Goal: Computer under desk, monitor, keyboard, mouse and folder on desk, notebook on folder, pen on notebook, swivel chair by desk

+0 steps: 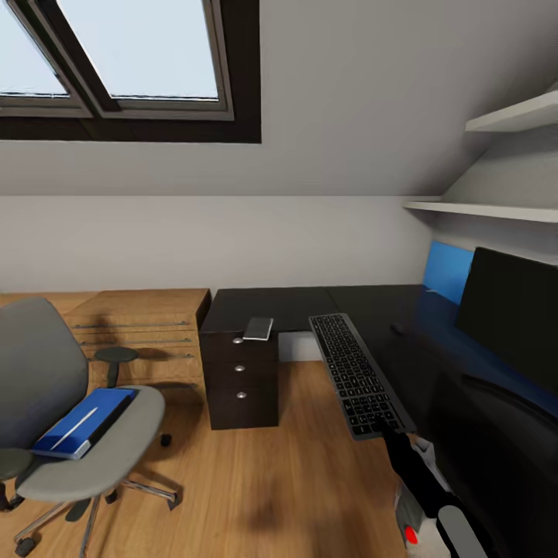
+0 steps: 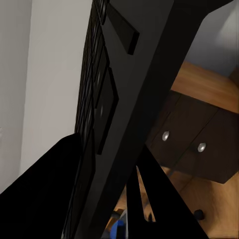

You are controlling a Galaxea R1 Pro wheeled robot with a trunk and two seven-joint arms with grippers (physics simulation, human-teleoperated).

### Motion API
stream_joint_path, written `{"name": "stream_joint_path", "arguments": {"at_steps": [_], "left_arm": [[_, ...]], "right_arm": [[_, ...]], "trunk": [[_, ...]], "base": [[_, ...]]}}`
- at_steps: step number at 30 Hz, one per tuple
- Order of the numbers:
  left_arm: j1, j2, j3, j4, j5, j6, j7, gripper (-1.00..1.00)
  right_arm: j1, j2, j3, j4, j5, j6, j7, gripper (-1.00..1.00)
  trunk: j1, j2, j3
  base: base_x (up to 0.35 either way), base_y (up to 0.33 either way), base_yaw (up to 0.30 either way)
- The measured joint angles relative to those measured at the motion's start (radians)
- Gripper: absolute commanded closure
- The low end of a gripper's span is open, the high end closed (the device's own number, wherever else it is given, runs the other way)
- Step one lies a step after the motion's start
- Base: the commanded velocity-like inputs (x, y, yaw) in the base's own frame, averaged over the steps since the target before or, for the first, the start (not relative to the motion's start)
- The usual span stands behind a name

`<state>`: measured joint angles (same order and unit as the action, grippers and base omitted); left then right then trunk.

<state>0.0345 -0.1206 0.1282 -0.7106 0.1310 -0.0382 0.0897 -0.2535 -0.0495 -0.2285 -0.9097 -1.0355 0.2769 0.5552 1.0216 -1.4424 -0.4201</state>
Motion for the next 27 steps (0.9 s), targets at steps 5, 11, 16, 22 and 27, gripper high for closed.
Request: {"name": "stream_joint_path", "arguments": {"at_steps": [5, 11, 16, 22, 27], "left_arm": [[0.000, 0.000, 0.000, 0.000, 0.000, 0.000, 0.000, -1.00], [0.001, 0.000, 0.000, 0.000, 0.000, 0.000, 0.000, -1.00], [0.001, 0.000, 0.000, 0.000, 0.000, 0.000, 0.000, -1.00], [0.000, 0.000, 0.001, 0.000, 0.000, 0.000, 0.000, -1.00], [0.000, 0.000, 0.002, 0.000, 0.000, 0.000, 0.000, -1.00]], "right_arm": [[0.001, -0.001, 0.000, 0.000, -0.003, 0.002, 0.040, 1.00], [0.001, -0.002, 0.000, 0.006, 0.001, 0.000, 0.085, 1.00], [0.001, -0.012, -0.001, 0.007, 0.002, -0.002, 0.113, 1.00], [0.001, -0.018, -0.001, 0.007, 0.001, -0.004, 0.125, 1.00], [0.001, -0.019, -0.001, 0.006, 0.000, -0.004, 0.123, 1.00]], "trunk": [[0.000, 0.000, 0.000], [0.000, 0.000, 0.000], [0.000, 0.000, 0.000], [0.000, 0.000, 0.000], [0.000, 0.000, 0.000]], "base": [[-0.231, -0.192, 0.000], [-0.225, -0.199, 0.000], [-0.136, -0.192, 0.000], [-0.025, -0.154, 0.000], [-0.003, -0.039, 0.000]]}}
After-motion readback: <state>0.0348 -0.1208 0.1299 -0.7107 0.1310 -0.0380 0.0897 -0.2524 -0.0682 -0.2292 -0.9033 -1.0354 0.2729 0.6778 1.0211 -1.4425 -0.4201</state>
